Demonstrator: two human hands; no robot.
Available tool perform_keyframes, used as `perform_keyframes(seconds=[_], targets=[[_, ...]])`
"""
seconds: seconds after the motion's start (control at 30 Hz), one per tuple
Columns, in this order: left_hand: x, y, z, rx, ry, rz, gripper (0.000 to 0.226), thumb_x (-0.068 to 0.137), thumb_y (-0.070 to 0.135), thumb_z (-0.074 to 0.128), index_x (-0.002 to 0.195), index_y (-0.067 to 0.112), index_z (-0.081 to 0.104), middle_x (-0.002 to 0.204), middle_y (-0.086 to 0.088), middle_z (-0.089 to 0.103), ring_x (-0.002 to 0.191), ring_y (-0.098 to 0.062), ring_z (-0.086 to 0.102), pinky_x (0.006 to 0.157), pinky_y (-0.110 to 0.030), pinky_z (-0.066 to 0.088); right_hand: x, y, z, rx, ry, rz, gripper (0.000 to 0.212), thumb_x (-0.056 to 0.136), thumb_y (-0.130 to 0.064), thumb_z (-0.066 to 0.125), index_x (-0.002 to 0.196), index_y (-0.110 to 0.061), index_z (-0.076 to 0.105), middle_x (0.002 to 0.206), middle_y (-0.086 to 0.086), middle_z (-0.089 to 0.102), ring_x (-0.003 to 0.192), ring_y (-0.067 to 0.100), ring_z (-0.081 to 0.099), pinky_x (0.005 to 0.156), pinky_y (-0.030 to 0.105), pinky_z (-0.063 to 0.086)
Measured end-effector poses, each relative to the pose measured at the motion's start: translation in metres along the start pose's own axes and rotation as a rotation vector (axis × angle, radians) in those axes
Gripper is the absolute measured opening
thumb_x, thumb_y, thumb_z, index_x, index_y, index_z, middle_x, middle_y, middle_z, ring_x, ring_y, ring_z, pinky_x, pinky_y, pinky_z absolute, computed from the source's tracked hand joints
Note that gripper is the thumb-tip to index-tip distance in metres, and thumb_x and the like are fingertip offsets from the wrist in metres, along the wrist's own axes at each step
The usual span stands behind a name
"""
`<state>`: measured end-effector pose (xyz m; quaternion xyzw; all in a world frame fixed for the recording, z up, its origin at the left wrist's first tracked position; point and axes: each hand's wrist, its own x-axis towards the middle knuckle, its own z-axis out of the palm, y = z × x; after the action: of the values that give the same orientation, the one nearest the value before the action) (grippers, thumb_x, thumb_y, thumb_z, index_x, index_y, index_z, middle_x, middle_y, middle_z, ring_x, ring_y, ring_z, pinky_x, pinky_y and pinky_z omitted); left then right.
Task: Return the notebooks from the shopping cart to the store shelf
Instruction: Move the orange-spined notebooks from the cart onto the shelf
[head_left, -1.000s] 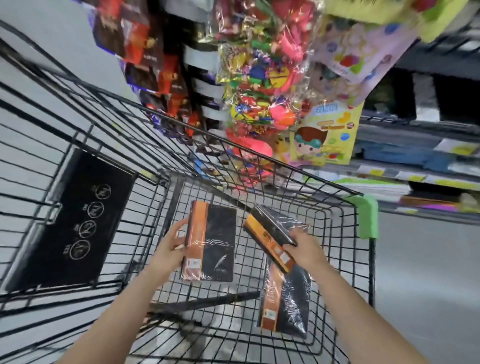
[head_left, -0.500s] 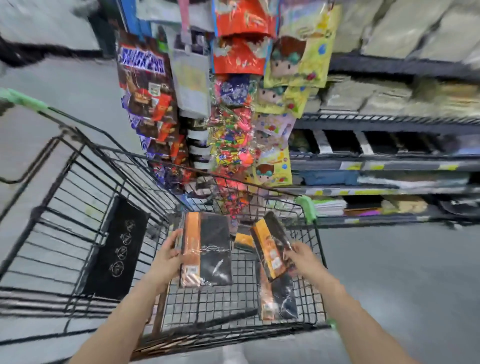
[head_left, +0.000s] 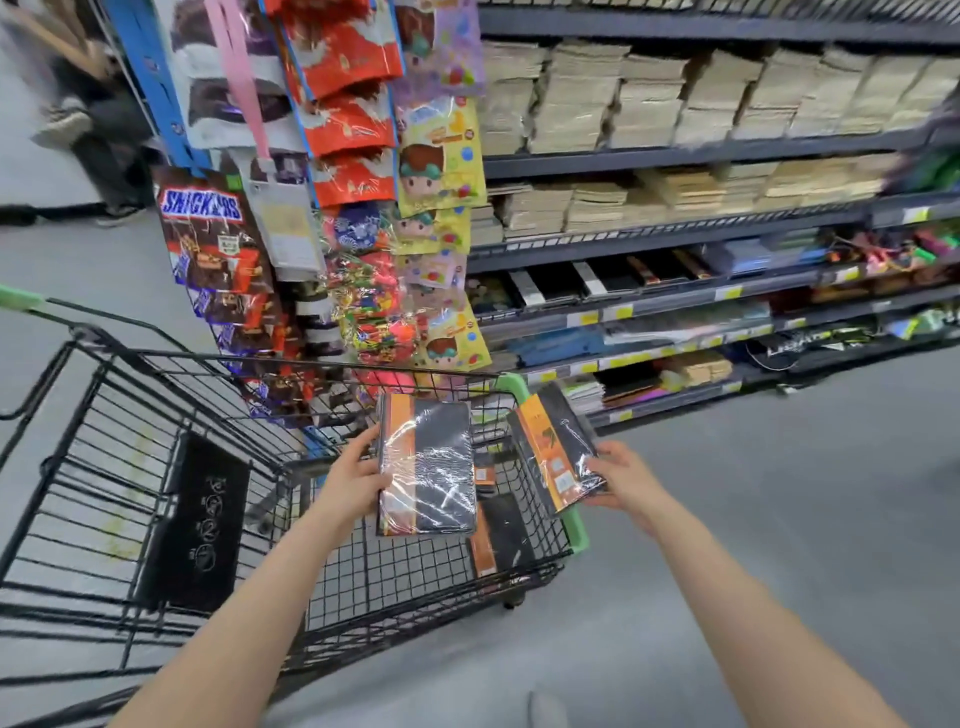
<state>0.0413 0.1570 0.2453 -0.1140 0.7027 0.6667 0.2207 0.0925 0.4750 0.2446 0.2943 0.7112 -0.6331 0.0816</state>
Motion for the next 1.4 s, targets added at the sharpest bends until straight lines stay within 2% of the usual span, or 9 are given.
perform_keyframes(seconds=[0.17,0.3,0.47,0.57,0.67,0.77,0.9,1.13,1.4], targets=[[0.014,0.003,0.06,0.004,-0.023,0.021,0.071,0.083,-0.016,0.05,0.139,0.026,0.035,0.097,-0.009,0.069,0.071,-0.022,0.07,0.055,-0.033,0.056,0.009,0.003,-0.063,0.054,0.014,0.023,0.03,0.092,-0.005,0.05,0.122,-0.003,0.045,0.102,0.013,0.056,0.072,0.019,0.057,0.059,0.032,0.056],[0.03,0.009,0.135,0.001,-0.016,0.027,0.07,0.084,-0.016,0.05,0.138,0.026,0.036,0.095,-0.012,0.068,0.065,-0.019,0.066,0.047,-0.024,0.052,0.025,0.001,-0.131,0.096,-0.002,0.024,0.023,0.094,-0.002,0.045,0.116,-0.007,0.048,0.093,0.012,0.059,0.07,0.017,0.058,0.052,0.026,0.055],[0.054,0.017,0.235,0.014,-0.015,0.047,0.07,0.082,-0.015,0.053,0.138,0.024,0.037,0.098,-0.013,0.067,0.075,-0.023,0.063,0.064,-0.033,0.051,0.053,-0.001,-0.225,0.131,0.002,0.072,0.026,0.093,0.002,0.04,0.115,-0.01,0.048,0.089,0.012,0.06,0.072,0.018,0.059,0.051,0.025,0.055],[0.059,0.028,0.29,0.068,-0.021,0.044,0.065,0.084,-0.013,0.052,0.13,0.032,0.04,0.094,-0.006,0.065,0.054,-0.012,0.057,0.044,-0.023,0.044,0.063,-0.005,-0.275,0.181,0.015,0.083,0.028,0.092,0.006,0.037,0.112,-0.011,0.047,0.093,0.014,0.058,0.071,0.019,0.057,0.046,0.022,0.054],[0.067,0.038,0.335,0.077,-0.069,0.054,0.067,0.084,-0.017,0.049,0.133,0.028,0.038,0.089,-0.006,0.064,0.046,-0.005,0.059,0.037,-0.017,0.042,0.072,-0.008,-0.318,0.24,0.031,0.075,0.024,0.093,0.004,0.037,0.109,-0.01,0.049,0.094,0.015,0.059,0.073,0.02,0.058,0.054,0.026,0.055],[0.08,0.051,0.366,0.101,-0.094,0.062,0.068,0.083,-0.015,0.051,0.138,0.024,0.038,0.089,-0.007,0.067,0.061,-0.014,0.064,0.056,-0.027,0.05,0.085,-0.007,-0.354,0.289,0.067,0.074,0.025,0.093,0.001,0.041,0.116,-0.005,0.049,0.087,0.014,0.061,0.073,0.023,0.06,0.067,0.033,0.054],[0.101,0.067,0.398,0.119,-0.117,0.07,0.069,0.083,-0.015,0.051,0.137,0.028,0.039,0.088,-0.007,0.069,0.062,-0.014,0.066,0.056,-0.03,0.052,0.097,-0.011,-0.385,0.32,0.077,0.063,0.021,0.094,0.002,0.038,0.105,-0.011,0.051,0.081,0.009,0.062,0.065,0.018,0.064,0.059,0.026,0.055],[0.153,0.089,0.444,0.099,-0.183,0.034,0.064,0.086,-0.011,0.052,0.137,0.025,0.037,0.103,-0.013,0.066,0.07,-0.02,0.064,0.048,-0.026,0.051,0.138,-0.023,-0.419,0.328,0.104,0.063,0.026,0.096,-0.002,0.037,0.116,-0.012,0.05,0.086,0.007,0.064,0.077,0.021,0.062,0.06,0.024,0.055],[0.261,0.134,0.501,0.123,-0.261,0.035,0.068,0.085,-0.009,0.055,0.14,0.027,0.036,0.095,-0.007,0.069,0.076,-0.021,0.066,0.065,-0.035,0.051,0.217,-0.062,-0.452,0.348,0.195,0.077,0.028,0.096,-0.002,0.038,0.121,-0.003,0.048,0.085,0.008,0.062,0.074,0.022,0.062,0.052,0.021,0.055]])
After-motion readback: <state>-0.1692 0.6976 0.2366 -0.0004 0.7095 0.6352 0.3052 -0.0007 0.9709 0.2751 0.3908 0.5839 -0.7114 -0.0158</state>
